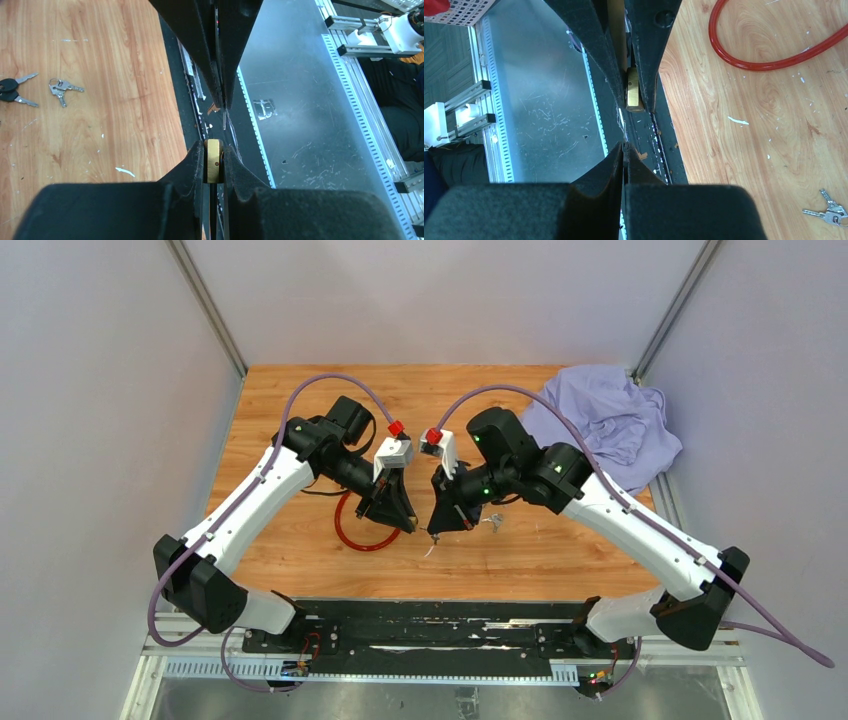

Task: Unlock with the key
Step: Unlock the lock.

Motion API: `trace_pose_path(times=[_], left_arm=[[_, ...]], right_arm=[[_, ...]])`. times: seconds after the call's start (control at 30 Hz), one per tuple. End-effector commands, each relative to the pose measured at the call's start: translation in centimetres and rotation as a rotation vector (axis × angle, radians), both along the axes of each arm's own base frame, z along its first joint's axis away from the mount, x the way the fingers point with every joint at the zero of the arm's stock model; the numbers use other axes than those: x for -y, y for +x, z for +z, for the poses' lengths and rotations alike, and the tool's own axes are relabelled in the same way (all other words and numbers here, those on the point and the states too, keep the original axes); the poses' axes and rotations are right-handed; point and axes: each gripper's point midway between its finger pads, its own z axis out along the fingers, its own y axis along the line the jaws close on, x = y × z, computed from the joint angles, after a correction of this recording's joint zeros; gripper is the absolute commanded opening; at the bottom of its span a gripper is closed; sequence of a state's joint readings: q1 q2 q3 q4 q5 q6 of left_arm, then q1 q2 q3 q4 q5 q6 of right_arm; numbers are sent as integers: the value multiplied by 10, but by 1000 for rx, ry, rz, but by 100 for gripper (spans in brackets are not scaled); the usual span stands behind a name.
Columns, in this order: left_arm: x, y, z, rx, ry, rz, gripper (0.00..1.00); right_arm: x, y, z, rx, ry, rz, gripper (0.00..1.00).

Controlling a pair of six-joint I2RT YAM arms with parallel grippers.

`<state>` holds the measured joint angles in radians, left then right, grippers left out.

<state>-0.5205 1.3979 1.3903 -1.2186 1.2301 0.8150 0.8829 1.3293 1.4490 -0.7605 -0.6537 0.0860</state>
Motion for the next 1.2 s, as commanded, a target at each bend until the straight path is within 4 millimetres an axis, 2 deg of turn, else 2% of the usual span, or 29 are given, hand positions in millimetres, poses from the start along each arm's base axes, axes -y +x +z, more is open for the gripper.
trace_pose_path(times=[0.0, 1.17], left_arm=[[1, -6, 9, 5, -28, -16, 3], [5, -12, 7, -8, -30, -40, 5]], right_arm=[[-2, 6, 2, 3, 5, -11, 1], [-11, 8, 3, 7, 33, 9, 1]])
